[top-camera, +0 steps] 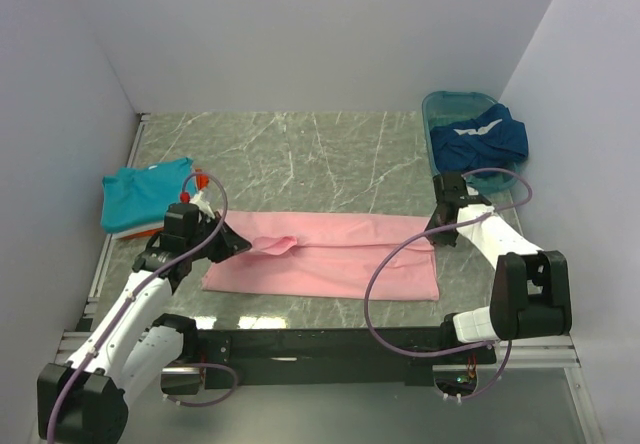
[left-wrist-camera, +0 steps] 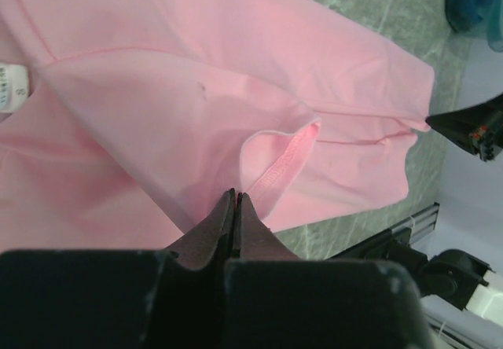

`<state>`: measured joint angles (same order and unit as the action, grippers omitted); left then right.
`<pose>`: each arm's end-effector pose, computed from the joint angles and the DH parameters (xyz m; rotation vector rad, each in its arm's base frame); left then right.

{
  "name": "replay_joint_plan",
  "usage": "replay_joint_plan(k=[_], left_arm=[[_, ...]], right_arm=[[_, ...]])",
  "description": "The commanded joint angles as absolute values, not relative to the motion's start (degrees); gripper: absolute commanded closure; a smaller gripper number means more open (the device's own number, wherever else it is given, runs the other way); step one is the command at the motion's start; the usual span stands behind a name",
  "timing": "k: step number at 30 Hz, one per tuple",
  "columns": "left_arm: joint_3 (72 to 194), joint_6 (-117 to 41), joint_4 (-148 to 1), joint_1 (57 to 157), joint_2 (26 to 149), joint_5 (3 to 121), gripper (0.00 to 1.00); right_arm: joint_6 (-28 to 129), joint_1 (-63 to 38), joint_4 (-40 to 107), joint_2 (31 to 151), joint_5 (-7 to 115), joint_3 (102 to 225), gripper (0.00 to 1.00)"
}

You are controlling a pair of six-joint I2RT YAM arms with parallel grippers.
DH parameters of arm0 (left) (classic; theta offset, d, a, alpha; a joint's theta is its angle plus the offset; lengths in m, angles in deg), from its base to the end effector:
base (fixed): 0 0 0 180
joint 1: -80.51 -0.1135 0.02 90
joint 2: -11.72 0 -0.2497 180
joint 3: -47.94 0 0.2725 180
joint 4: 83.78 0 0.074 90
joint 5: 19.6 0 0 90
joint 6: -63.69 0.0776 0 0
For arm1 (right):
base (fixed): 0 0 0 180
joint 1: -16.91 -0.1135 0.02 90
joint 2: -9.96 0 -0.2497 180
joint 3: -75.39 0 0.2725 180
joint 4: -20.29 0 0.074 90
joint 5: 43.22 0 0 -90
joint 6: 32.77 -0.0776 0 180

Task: Fold and stack the t-shirts
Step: Fold the tshirt

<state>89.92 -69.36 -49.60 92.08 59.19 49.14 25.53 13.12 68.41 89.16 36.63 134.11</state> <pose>0.2247 -0.0747 0.1780 -0.4413 2.3354 -0.9051 0.2836 0.0051 0.1234 0.7034 2.6404 -0.0737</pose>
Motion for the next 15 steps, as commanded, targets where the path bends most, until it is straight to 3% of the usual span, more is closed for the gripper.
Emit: replay_joint_plan(k=[1,4,6,7,9,15], left_arm=[[90.63,-71.84,-46.90,92.99,58.13,54.39,1.00],[90.90,-72.98,-46.10,93.08,57.78,55.11,1.00],[90.81,-73.51,-45.66,93.34,57.86,54.84,1.00],[90.81,-73.77,-45.48,93.52,57.95,54.76,1.00],[90.64,-74.04,-45.48,94.13,58.22,54.58,1.00],[90.64,-74.39,-44.87,96.68,59.00,54.49,1.00]], right_arm=[[24.19,12.70,68.25,88.09,34.39,133.29,1.00],[23.83,12.52,68.43,88.00,34.57,132.76,0.97],[23.48,12.61,68.52,87.92,34.74,132.49,0.82],[23.22,12.61,68.61,87.74,34.74,132.41,0.70],[22.78,12.34,68.78,86.52,34.04,132.58,0.63],[23.04,12.08,68.52,84.40,32.55,133.98,0.59]])
